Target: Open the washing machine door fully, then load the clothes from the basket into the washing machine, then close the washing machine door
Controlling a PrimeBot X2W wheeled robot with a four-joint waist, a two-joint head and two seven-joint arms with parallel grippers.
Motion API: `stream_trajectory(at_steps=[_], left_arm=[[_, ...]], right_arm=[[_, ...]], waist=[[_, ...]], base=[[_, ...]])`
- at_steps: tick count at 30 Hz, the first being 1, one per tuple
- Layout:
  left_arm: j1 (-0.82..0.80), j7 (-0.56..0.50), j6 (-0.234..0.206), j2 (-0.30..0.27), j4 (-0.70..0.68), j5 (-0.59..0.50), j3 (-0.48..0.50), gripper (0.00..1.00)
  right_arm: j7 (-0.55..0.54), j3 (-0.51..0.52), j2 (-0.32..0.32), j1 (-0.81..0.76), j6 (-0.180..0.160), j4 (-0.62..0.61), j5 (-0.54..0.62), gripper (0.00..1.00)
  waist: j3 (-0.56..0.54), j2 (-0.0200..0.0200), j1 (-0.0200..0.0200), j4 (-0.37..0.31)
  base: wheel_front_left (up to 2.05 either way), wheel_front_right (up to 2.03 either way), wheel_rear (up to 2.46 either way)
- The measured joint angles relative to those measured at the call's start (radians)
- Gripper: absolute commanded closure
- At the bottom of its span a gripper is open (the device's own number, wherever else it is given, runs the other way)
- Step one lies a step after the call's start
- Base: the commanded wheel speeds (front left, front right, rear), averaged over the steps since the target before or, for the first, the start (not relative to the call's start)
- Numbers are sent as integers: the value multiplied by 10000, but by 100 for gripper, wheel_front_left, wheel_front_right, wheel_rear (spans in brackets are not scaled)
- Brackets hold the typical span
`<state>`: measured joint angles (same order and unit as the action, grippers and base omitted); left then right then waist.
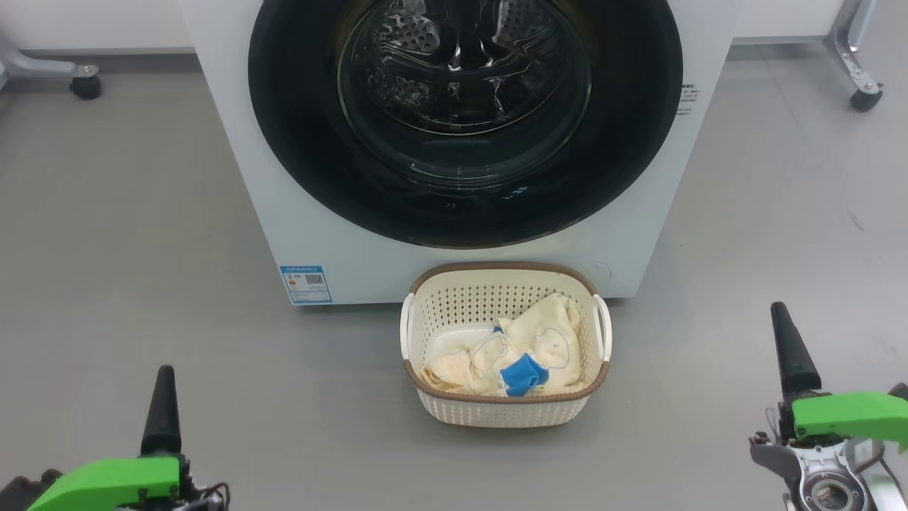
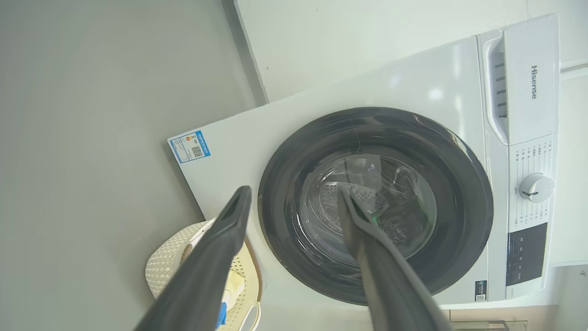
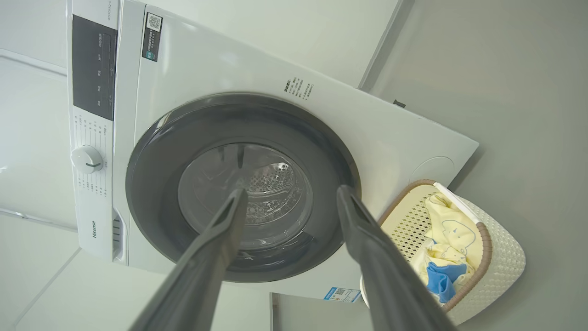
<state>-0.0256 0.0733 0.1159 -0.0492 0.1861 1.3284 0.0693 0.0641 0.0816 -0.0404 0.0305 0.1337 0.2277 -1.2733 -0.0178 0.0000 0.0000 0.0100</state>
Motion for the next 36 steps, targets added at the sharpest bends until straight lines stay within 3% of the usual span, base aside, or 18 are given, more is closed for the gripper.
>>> stream_trajectory(at_steps=[19,36], left_arm=[[0,508,-213,12,-1241,-3289,-267,0],[5,949,-658,15,-1712,-7977,-1250,0]], right_arm=[[520,-489,0,208,0,-773,3333,0],[963,-777,-2,382,0,-1030,6075,0]], waist=[[4,0,0,104],[24,0,0,169]], base=[[0,0,0],[0,0,0]])
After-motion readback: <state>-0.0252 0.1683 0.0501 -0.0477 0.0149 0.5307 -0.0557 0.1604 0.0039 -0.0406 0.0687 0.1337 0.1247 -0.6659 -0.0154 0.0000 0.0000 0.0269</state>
